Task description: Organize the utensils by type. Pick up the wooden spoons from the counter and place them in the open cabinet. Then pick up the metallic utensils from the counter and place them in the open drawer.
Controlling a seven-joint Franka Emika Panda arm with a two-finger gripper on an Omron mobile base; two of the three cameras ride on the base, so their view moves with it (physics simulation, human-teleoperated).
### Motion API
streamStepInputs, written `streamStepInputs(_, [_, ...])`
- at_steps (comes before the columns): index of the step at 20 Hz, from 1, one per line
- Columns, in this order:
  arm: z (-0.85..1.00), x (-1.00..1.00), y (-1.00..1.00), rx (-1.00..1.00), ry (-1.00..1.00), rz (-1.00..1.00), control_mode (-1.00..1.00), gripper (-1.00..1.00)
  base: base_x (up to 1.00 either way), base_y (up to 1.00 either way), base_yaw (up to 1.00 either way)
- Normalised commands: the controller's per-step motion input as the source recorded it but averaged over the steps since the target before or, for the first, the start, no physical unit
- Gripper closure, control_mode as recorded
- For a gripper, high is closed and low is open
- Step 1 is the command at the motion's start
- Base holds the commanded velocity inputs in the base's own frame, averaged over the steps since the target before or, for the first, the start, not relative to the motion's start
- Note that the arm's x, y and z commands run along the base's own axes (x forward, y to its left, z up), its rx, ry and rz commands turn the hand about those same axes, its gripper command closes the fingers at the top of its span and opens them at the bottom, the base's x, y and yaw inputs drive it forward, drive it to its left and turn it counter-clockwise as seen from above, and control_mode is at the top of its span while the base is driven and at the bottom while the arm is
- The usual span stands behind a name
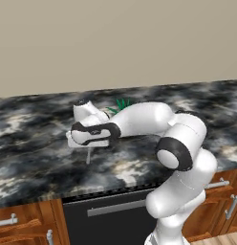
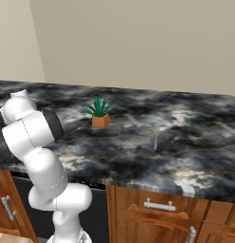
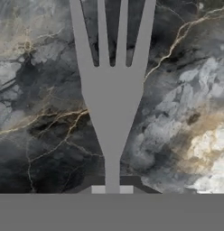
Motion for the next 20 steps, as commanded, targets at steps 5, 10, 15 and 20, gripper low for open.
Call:
streamStepInputs(5, [0.85, -0.27, -0.03, 0.00, -0.12, 0.15, -1.00, 1.00, 0.00, 0.00, 0.00])
streamStepInputs(10, [0.50, -0.31, -0.28, 0.02, -0.01, 0.40, -1.00, 1.00, 0.00, 0.00, 0.00])
streamStepInputs(15, [0.21, -0.32, -0.47, 0.00, 0.00, 0.64, -1.00, 1.00, 0.00, 0.00, 0.00])
streamStepInputs(20, [0.14, -0.52, -0.53, 0.00, -0.11, 0.71, -1.00, 1.00, 0.00, 0.00, 0.00])
